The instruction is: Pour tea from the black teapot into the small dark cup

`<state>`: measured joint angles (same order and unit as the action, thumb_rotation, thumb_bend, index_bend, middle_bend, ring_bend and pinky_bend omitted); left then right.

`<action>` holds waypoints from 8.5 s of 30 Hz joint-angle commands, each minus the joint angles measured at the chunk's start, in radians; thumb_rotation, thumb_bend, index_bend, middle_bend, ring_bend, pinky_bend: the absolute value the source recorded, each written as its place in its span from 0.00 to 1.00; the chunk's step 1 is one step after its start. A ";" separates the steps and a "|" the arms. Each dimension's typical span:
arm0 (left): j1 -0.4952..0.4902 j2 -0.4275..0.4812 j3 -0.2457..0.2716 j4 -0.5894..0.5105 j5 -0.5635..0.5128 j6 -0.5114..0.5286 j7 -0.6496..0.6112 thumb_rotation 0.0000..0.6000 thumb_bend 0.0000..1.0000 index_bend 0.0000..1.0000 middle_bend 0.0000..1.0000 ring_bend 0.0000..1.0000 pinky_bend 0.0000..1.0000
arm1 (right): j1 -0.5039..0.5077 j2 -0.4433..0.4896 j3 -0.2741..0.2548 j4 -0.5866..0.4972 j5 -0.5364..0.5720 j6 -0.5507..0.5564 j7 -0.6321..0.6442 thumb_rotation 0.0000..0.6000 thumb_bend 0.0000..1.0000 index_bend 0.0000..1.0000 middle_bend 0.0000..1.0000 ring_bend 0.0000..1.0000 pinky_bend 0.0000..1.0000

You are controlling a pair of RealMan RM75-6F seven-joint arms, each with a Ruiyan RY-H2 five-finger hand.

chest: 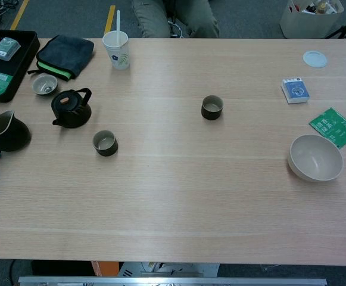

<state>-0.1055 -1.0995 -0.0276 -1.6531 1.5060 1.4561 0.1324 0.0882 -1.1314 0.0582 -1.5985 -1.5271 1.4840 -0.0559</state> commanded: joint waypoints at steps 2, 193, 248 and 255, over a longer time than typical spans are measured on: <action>-0.006 -0.002 0.001 0.001 -0.003 -0.011 0.000 0.99 0.45 0.22 0.20 0.15 0.16 | 0.003 -0.002 0.002 0.000 0.002 -0.004 -0.003 1.00 0.21 0.26 0.29 0.21 0.31; -0.794 -0.228 -0.060 0.442 -0.562 -0.956 0.036 1.00 0.24 0.00 0.08 0.01 0.10 | -0.018 0.058 -0.008 -0.018 -0.039 0.043 0.127 1.00 0.21 0.26 0.29 0.21 0.31; -0.678 -0.219 0.051 0.455 -0.722 -0.844 0.118 0.00 0.20 0.17 0.24 0.19 0.11 | -0.017 0.074 -0.021 -0.055 -0.078 0.047 0.108 1.00 0.21 0.26 0.30 0.21 0.31; -0.670 -0.223 0.057 0.443 -0.727 -0.837 0.138 0.00 0.20 0.17 0.24 0.19 0.11 | -0.017 0.075 -0.021 -0.054 -0.078 0.048 0.110 1.00 0.21 0.26 0.30 0.21 0.31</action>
<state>-0.7764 -1.3233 0.0288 -1.2071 0.7797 0.6174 0.2685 0.0709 -1.0563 0.0373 -1.6529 -1.6052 1.5323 0.0544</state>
